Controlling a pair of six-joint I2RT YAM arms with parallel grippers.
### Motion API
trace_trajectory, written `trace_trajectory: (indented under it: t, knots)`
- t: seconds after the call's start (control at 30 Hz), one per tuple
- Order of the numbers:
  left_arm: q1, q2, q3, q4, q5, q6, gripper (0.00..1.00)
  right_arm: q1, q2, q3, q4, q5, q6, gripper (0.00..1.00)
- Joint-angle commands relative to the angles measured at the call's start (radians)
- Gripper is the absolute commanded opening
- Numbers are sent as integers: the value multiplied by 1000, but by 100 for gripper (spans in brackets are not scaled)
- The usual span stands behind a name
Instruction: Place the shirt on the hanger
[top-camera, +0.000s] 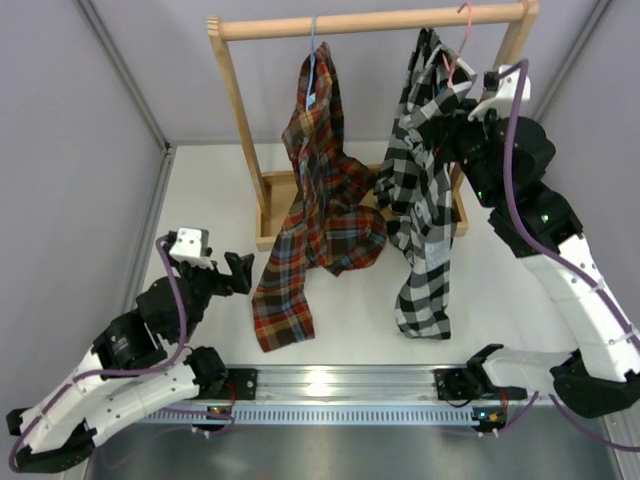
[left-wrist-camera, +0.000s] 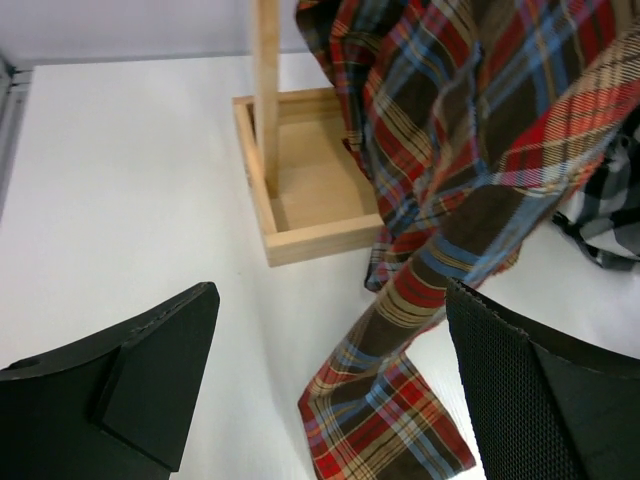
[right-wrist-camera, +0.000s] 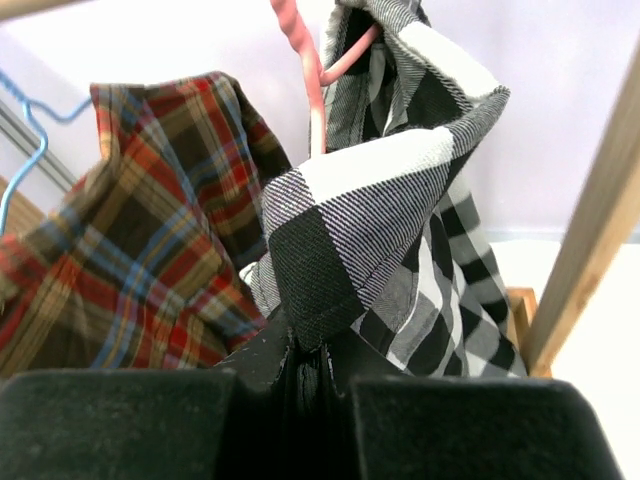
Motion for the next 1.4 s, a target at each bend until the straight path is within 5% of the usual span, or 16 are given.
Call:
trace_trajectory:
  t: [0.0,0.23,0.5,0.93,1.0,1.03,1.2,1.37]
  knots:
    - [5,-45,-25,55,-129,1,98,-96,60,160,45,-179,35,0]
    - [132,-65,-30,56,-162,-20,98,-203,229,295,11,-290,61,0]
    - [453,35,-60,113,145,4,98,-219,247,208,50,-342,98,0]
    - [511,-74,-88,127,15,-27,98,-255,212,40,147,-340,156,2]
    - [513,-64,-87,122,18,-23,98,-256,195,18,164,-346,168,12]
    - [513,-62,-87,124,18,-22,98,-256,189,6,169,-352,172,28]
    - [513,-47,-85,124,-2,-20,98,-264,129,-11,167,-380,161,67]
    - [516,-50,-87,124,-22,-19,98,-272,21,-43,91,-408,103,92]
